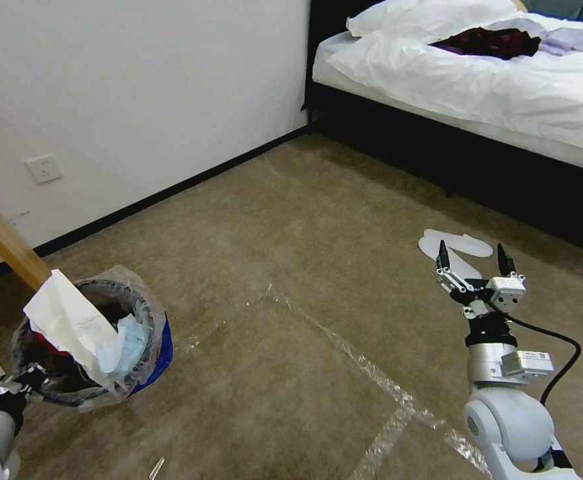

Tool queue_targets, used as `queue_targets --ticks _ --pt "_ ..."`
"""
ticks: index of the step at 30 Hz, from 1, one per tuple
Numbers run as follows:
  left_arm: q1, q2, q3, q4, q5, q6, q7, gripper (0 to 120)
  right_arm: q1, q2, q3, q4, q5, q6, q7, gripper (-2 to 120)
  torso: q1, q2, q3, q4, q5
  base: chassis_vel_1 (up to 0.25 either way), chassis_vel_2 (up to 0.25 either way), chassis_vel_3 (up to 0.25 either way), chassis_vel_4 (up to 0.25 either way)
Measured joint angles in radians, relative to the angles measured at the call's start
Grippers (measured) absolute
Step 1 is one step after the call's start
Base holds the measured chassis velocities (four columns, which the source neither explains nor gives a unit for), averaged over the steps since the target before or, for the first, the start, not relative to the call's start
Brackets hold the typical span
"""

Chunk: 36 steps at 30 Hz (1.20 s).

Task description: Pick up the trash bin and place the garbage on the floor into it.

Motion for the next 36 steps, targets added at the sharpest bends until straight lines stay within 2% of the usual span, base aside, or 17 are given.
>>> queue_targets --ticks 36 --pt "0.004 0.001 -0.006 -0.012 -0.007 -0.003 -0.002 0 -0.014 0.005 -0.001 0.006 -0.016 0.021 0.000 100 0.000 0.000 0.000 0.0001 -0.0002 -0.158 0.164 0.158 -0.157"
